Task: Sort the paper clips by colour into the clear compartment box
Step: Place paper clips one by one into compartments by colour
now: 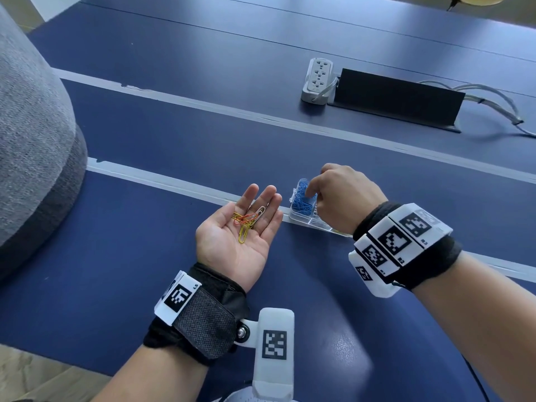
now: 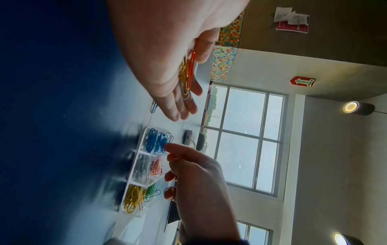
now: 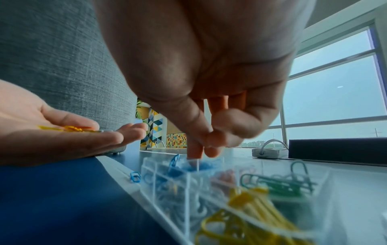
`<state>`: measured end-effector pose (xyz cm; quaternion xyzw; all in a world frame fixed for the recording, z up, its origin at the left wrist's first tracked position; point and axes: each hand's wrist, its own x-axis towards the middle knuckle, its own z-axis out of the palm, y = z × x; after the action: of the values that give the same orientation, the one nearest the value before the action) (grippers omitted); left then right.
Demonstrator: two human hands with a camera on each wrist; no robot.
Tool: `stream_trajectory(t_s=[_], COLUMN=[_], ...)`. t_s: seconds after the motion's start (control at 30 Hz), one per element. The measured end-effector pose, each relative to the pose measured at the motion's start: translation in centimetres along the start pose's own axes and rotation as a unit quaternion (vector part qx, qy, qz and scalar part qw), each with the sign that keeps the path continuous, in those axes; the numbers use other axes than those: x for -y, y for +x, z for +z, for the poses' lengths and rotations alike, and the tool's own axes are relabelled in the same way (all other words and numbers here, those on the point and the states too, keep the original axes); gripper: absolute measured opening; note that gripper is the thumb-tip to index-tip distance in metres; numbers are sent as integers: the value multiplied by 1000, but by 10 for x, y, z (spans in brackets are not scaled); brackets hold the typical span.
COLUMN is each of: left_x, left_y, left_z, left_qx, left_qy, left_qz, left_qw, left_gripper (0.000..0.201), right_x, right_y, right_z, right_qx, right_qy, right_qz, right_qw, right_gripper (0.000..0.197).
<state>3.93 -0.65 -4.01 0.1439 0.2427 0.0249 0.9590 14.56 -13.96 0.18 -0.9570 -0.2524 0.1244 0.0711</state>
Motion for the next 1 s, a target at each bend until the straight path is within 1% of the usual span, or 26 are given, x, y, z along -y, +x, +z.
stream_trajectory(t_s=[0.17, 0.3, 0.37, 0.57, 0.7, 0.77, 0.87, 0.93, 0.97, 1.0], left_x=[0, 0, 1, -2, -10, -14, -17, -19, -20, -20], left_y=[0, 0, -1, -1, 0, 0, 0, -1, -1, -1], left_z=[0, 1, 1, -1, -4, -5, -8, -10, -12, -13], left_qx=[-1, -3, -2, -2, -7, -8, -12, -16, -17, -18], left_qy=[0, 1, 1, -2, -4, -9, -20, -22, -23, -23], left_qz=[2, 1, 1, 6, 24, 31, 41, 47, 49, 50], left_qw=[1000, 1000, 1000, 1000, 1000, 999, 999, 999, 998, 998], left_gripper=[34, 35, 35, 35, 35, 38, 41, 41, 41, 41], right_x=[1, 2, 1, 2, 14, 25, 43, 53, 57, 59], right_y=[-1, -4, -5, -5, 1, 7, 17, 21, 22, 22], right_z=[-3, 2, 4, 0, 1, 2, 7, 12, 14, 15], right_qx=[-29, 15, 25, -4, -32, -29, 22, 21, 12, 4], right_qy=[49, 25, 23, 41, 50, 20, -87, -140, -150, -155], right_qz=[-32, -41, -40, -54, -85, -115, -142, -144, -141, -137], right_qw=[998, 999, 999, 998, 995, 993, 986, 979, 979, 978], right_gripper=[39, 39, 38, 36, 24, 21, 26, 22, 21, 26])
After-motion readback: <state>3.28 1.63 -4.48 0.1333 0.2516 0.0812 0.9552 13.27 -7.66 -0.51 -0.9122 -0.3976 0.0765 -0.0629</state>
